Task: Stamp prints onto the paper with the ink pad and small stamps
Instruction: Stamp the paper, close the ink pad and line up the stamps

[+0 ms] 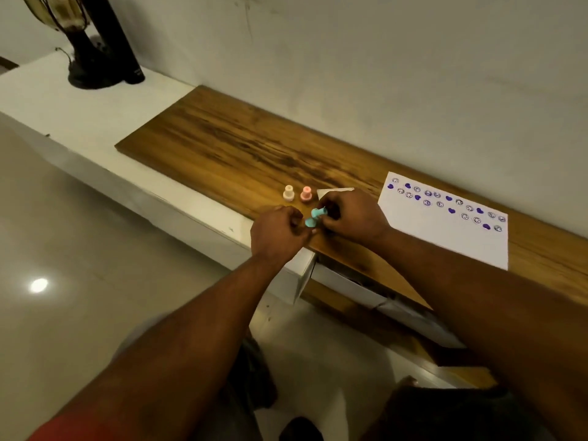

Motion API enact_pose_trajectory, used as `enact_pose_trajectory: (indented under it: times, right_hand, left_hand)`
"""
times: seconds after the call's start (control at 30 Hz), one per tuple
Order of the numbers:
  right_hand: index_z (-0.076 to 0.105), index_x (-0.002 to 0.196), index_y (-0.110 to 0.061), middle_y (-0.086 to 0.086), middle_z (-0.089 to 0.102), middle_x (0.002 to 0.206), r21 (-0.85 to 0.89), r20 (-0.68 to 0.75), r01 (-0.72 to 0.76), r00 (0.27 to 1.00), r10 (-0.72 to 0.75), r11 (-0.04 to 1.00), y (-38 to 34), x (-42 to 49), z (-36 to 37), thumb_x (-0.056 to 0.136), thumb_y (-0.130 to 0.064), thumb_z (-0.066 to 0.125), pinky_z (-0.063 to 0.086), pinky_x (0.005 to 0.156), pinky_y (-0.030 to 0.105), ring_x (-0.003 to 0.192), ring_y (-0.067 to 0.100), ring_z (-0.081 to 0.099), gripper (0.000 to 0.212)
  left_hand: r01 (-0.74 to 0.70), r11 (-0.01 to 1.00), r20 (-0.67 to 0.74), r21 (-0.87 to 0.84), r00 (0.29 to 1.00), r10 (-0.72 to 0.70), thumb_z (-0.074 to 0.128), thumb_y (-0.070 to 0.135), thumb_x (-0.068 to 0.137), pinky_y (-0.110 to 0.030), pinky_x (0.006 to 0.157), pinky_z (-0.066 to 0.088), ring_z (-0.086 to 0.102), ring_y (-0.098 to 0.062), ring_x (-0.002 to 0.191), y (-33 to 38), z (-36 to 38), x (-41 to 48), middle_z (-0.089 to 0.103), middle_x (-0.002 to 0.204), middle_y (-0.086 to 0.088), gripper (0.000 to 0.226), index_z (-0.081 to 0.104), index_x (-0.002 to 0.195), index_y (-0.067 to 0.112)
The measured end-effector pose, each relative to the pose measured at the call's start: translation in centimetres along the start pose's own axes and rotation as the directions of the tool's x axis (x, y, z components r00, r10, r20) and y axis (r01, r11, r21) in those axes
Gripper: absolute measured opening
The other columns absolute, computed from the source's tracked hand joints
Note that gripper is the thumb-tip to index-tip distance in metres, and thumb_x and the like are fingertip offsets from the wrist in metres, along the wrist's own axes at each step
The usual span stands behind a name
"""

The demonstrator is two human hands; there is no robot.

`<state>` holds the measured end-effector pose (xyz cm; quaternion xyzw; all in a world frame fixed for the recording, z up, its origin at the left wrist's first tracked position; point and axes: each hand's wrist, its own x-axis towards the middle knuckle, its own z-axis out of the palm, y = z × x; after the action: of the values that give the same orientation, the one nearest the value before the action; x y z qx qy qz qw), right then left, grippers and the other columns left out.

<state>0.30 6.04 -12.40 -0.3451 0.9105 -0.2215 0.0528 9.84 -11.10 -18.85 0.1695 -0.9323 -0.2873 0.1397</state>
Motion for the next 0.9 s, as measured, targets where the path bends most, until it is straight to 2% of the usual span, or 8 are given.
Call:
enact_pose_trajectory:
  times: [0.07,0.17,0.33,0.43,0.53,0.7,0.83,0.9]
  right_hand:
    - [0.074,0.115,-0.020,-0.004,0.075,0.098,-0.021,-0.007,0.016,1.000,-0.016,1.000,-0.1,0.1,0.1,0.089,-0.042,0.071,0.055,0.077,0.027,0.088,0.012,0.068,0.033]
    - [0.075,0.115,-0.022,-0.004,0.076,0.099,-0.050,0.003,0.030,1.000,-0.030,0.998,-0.3,0.2,0.1,0.089,-0.041,0.072,0.056,0.078,0.028,0.089,0.011,0.068,0.033]
    - [0.075,0.115,-0.025,-0.003,0.076,0.100,-0.142,0.000,0.057,0.998,-0.058,0.988,-0.8,0.5,0.5,0.089,-0.042,0.072,0.048,0.072,0.023,0.090,0.013,0.069,0.032]
    - [0.073,0.119,-0.027,-0.001,0.076,0.103,-0.215,0.021,0.066,0.998,-0.063,0.974,-1.3,0.7,0.6,0.092,-0.046,0.068,0.055,0.077,0.029,0.092,0.017,0.069,0.033]
    - [0.072,0.120,-0.026,0.001,0.074,0.101,-0.308,0.084,0.079,0.995,-0.056,0.948,-1.8,1.3,0.4,0.095,-0.049,0.062,0.056,0.077,0.032,0.090,0.019,0.068,0.036]
    - [0.071,0.110,-0.021,0.003,0.070,0.095,-0.397,0.144,0.092,0.989,-0.037,0.913,-2.4,2.4,0.5,0.098,-0.043,0.060,0.047,0.068,0.028,0.083,0.019,0.066,0.027]
    - [0.069,0.109,-0.015,0.007,0.072,0.101,-0.390,0.173,0.087,0.985,-0.020,0.917,-2.4,2.9,1.0,0.099,-0.028,0.062,0.052,0.077,0.031,0.091,0.022,0.069,0.018]
    - [0.069,0.110,-0.014,0.007,0.072,0.103,-0.355,0.159,0.038,0.987,0.020,0.934,-2.3,3.1,1.5,0.099,-0.028,0.063,0.051,0.080,0.030,0.094,0.023,0.070,0.019]
  left_hand:
    - [-0.001,1.000,0.026,0.000,1.000,0.001,0.077,0.069,0.077,-0.017,0.059,0.038,0.062,-0.003,0.077,0.1,-0.1,0.7,0.069,0.085,0.017,0.047,0.076,0.105,0.032]
    - [0.015,1.000,0.041,-0.004,0.999,-0.015,0.079,0.066,0.077,-0.020,0.060,0.042,0.059,-0.002,0.072,-0.1,-0.1,1.2,0.061,0.076,0.019,0.042,0.077,0.102,0.032]
    - [0.020,1.000,0.059,-0.001,0.998,-0.020,0.080,0.060,0.080,-0.023,0.064,0.048,0.062,-0.003,0.074,0.2,0.0,1.2,0.068,0.081,0.016,0.038,0.076,0.107,0.032]
    - [0.027,1.000,0.063,-0.003,0.998,-0.027,0.081,0.055,0.081,-0.024,0.067,0.050,0.064,-0.004,0.077,0.3,-0.1,1.1,0.071,0.086,0.014,0.036,0.076,0.108,0.032]
    - [0.031,1.000,0.072,-0.004,0.997,-0.030,0.080,0.053,0.082,-0.028,0.071,0.054,0.065,-0.005,0.080,0.5,-0.1,1.0,0.073,0.089,0.013,0.035,0.076,0.110,0.032]
    - [0.038,0.999,0.082,0.013,0.996,-0.039,0.078,0.047,0.082,-0.032,0.070,0.058,0.063,-0.005,0.075,0.7,-0.2,1.1,0.069,0.082,0.013,0.026,0.076,0.102,0.031]
    - [0.033,0.999,0.068,0.028,0.997,-0.035,0.077,0.047,0.082,-0.023,0.061,0.049,0.061,-0.004,0.071,0.7,-0.1,1.1,0.067,0.078,0.013,0.023,0.075,0.098,0.031]
    - [0.040,0.999,0.060,0.029,0.997,-0.042,0.076,0.048,0.083,-0.021,0.058,0.043,0.059,-0.004,0.068,0.8,0.1,1.1,0.065,0.076,0.013,0.021,0.074,0.095,0.030]
